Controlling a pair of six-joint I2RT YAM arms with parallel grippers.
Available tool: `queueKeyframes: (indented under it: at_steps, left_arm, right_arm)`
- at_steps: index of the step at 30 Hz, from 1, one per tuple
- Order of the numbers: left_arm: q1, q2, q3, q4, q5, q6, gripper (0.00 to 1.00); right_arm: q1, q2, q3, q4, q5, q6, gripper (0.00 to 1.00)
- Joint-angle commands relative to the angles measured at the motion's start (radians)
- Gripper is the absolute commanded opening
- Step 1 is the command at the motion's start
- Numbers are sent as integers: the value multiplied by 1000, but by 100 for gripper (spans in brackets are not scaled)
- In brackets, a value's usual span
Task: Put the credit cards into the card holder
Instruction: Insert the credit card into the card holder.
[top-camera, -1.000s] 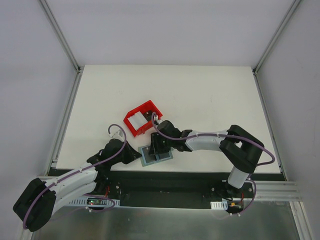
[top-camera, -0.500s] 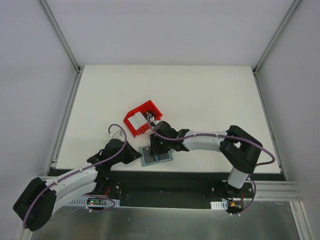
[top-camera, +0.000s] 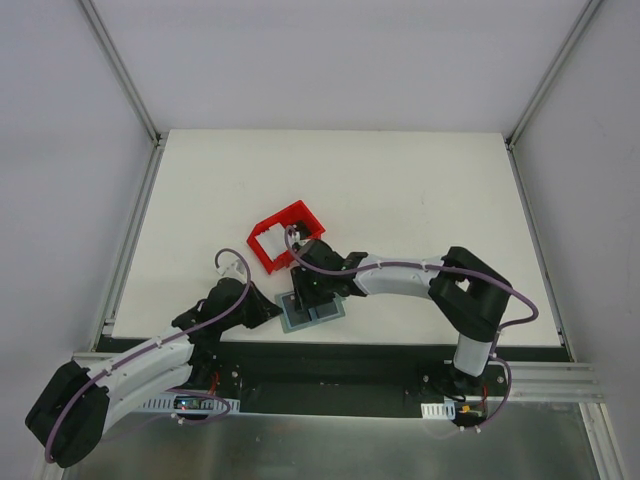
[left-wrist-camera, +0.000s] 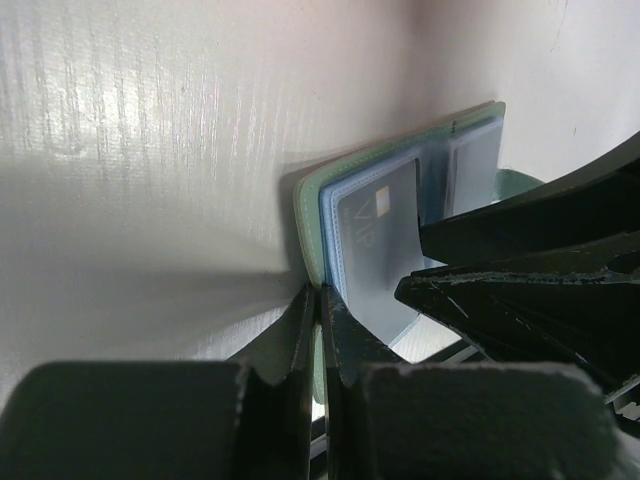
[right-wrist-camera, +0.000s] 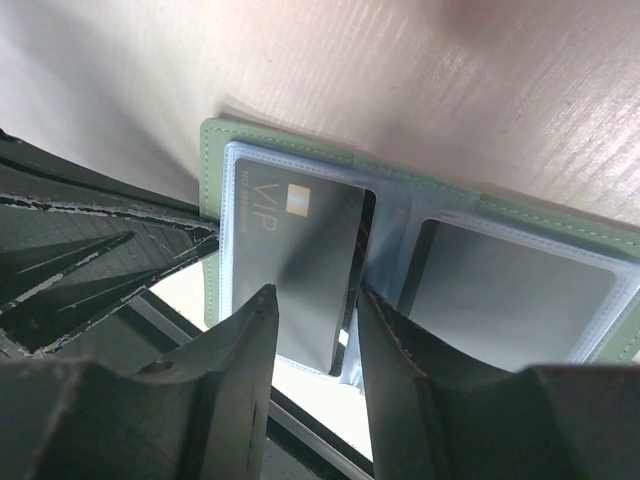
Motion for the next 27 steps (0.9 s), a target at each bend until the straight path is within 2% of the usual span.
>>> queueKeyframes:
  at_steps: [1, 7, 12, 18, 27]
  left_arm:
    - [3, -16, 10, -38, 13, 14, 0]
    - [3, -48, -5, -64, -1, 0, 0]
    - [3, -11, 18, -64, -23, 35, 0]
    - [3, 50, 65, -67, -9, 49, 0]
    - [2, -26, 71, -60, 43, 31, 0]
  right_arm:
    - [7, -47, 61, -68, 85, -20, 41]
    - [12, -140, 55, -102, 166, -3, 49]
    - [9, -202, 1, -119, 221, -27, 53]
    - [10, -240, -42, -116, 241, -33, 54]
    - [47, -176, 30, -176, 208, -6, 53]
